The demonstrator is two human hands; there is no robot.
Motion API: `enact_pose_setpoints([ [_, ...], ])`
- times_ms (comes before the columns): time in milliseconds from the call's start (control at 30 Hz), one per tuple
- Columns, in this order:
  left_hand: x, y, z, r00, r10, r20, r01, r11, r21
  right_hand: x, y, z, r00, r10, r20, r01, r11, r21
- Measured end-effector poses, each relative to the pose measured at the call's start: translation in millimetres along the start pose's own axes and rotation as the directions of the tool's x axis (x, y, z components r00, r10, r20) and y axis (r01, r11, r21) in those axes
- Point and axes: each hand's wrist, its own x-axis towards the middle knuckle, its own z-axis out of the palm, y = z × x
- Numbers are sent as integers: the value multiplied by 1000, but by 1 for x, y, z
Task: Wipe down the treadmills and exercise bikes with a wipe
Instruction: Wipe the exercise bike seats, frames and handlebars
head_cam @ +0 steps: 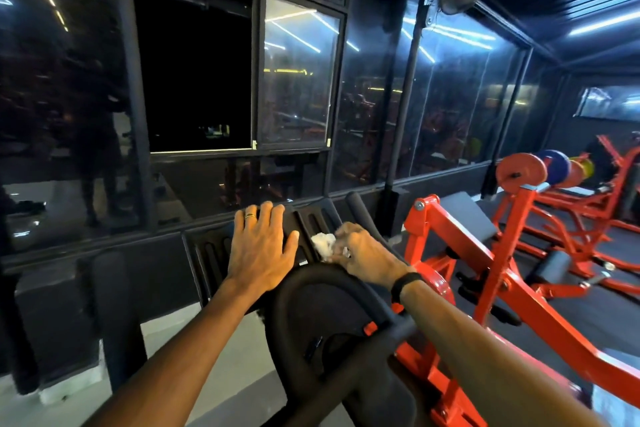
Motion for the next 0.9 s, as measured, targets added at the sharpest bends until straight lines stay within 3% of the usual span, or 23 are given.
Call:
enact_pose_setpoints([
  [133,-1,-5,-7,992,48,115,-41,997,-67,-4,-7,3,987,153,-42,-142,971,190],
  [200,-1,-8,-13,981,33,191,-2,987,-160,-9,-20,1,965,223,-140,-162,922,350],
  [333,-10,-10,-27,989,1,151,48,945,-324,-11,-54,-15,874,368,-316,-65,735,675],
  [433,-16,-8,-42,993,-35,115,89,857,-507,-10,-76,-30,866,412,-283,-23,598,802],
  [567,-14,-4,-64,967,-103,231,244,621,-745,-11,-99,-31,897,370,-243,-17,578,816],
  [667,-18,-7,-71,955,-69,287,248,714,-654,-12,-113,-24,891,352,-286,13,612,791],
  [800,-24,-8,-73,952,-88,295,272,686,-675,-20,-122,-23,861,396,-318,10,613,790],
  [900,-30,-3,-73,960,-86,268,238,754,-612,-33,-119,-23,816,438,-377,12,639,769],
])
